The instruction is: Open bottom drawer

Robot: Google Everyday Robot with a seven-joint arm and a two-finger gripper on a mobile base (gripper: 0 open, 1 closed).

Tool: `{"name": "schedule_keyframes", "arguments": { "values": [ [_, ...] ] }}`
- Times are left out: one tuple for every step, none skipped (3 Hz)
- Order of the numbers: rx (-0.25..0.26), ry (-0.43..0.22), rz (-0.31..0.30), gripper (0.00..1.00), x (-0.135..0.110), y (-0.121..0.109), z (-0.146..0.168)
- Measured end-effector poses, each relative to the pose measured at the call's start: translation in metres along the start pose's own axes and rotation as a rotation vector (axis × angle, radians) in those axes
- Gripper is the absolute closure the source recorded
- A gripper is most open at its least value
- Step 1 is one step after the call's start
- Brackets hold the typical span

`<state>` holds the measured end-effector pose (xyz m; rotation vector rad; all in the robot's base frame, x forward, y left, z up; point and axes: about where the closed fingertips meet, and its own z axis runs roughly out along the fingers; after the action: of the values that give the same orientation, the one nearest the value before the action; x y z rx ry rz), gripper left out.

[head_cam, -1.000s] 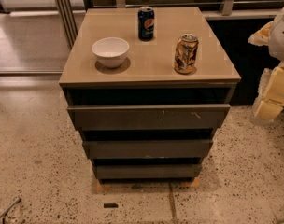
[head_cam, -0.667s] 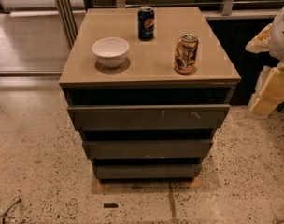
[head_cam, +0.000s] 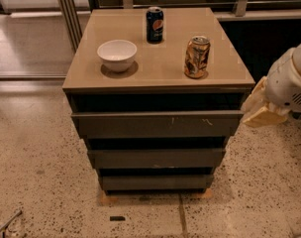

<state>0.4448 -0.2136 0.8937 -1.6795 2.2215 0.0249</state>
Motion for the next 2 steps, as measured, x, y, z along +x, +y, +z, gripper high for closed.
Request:
{"name": "schedule_keyframes", "arguments": {
  "values": [
    [-0.070,-0.038,0.047,0.88,0.020,0.021,0.093],
    [-0.130,-0.103,0.116,1.00,0.037,0.030,0.212]
  ]
}}
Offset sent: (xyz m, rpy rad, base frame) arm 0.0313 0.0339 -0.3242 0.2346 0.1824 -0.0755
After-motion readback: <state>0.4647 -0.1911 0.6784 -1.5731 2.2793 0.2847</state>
